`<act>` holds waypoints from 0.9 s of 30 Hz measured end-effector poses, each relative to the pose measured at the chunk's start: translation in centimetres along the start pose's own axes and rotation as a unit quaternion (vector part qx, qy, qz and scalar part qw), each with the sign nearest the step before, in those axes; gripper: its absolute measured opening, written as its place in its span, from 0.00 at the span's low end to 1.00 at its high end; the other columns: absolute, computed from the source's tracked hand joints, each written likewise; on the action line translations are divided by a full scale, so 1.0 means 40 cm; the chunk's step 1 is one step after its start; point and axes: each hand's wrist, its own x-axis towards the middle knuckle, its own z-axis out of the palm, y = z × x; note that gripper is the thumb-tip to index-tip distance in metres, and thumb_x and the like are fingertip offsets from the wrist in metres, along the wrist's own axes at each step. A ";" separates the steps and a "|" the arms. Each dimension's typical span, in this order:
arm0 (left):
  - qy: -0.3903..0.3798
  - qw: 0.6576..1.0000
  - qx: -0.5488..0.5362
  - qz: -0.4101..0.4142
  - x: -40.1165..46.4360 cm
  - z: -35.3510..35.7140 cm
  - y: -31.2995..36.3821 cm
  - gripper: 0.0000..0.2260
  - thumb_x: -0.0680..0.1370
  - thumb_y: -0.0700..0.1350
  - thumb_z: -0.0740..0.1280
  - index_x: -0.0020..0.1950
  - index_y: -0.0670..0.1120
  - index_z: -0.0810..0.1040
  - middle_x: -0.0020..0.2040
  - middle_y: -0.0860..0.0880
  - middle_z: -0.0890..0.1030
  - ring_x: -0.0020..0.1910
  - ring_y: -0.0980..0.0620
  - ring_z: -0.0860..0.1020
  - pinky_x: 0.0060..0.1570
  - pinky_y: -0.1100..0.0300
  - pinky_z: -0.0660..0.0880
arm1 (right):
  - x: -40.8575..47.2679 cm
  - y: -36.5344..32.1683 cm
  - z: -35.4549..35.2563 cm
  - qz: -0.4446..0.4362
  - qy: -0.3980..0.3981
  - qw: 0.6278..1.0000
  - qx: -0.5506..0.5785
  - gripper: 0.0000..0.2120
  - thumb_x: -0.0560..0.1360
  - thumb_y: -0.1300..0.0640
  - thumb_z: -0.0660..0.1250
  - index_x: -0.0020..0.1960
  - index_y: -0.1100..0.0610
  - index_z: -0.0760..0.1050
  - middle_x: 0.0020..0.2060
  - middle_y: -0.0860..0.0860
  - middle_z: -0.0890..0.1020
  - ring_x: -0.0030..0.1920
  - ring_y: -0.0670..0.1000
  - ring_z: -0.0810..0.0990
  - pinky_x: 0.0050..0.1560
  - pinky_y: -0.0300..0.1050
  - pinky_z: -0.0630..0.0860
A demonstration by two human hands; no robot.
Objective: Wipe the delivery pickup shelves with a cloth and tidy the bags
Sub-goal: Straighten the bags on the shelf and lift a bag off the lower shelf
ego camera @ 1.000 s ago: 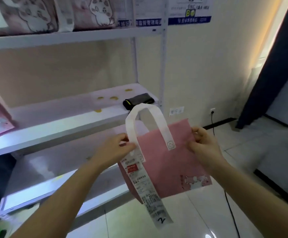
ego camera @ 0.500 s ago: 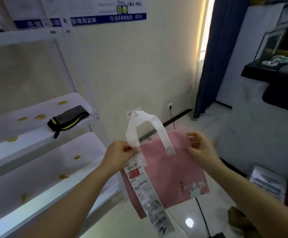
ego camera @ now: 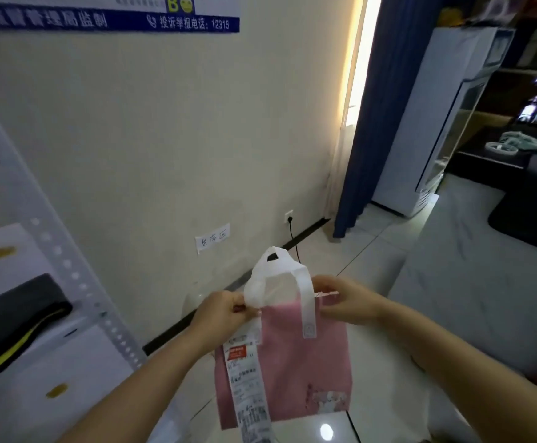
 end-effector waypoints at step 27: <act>0.114 0.975 -0.072 -0.174 0.969 -0.094 -0.260 0.15 0.73 0.47 0.73 0.29 0.50 0.73 0.25 0.59 0.73 0.25 0.62 0.70 0.28 0.69 0.63 | 1.199 0.138 -0.318 -0.169 -0.052 0.983 -0.048 0.06 0.73 0.53 0.69 0.41 0.54 0.76 0.39 0.51 0.81 0.42 0.52 0.79 0.45 0.55 0.77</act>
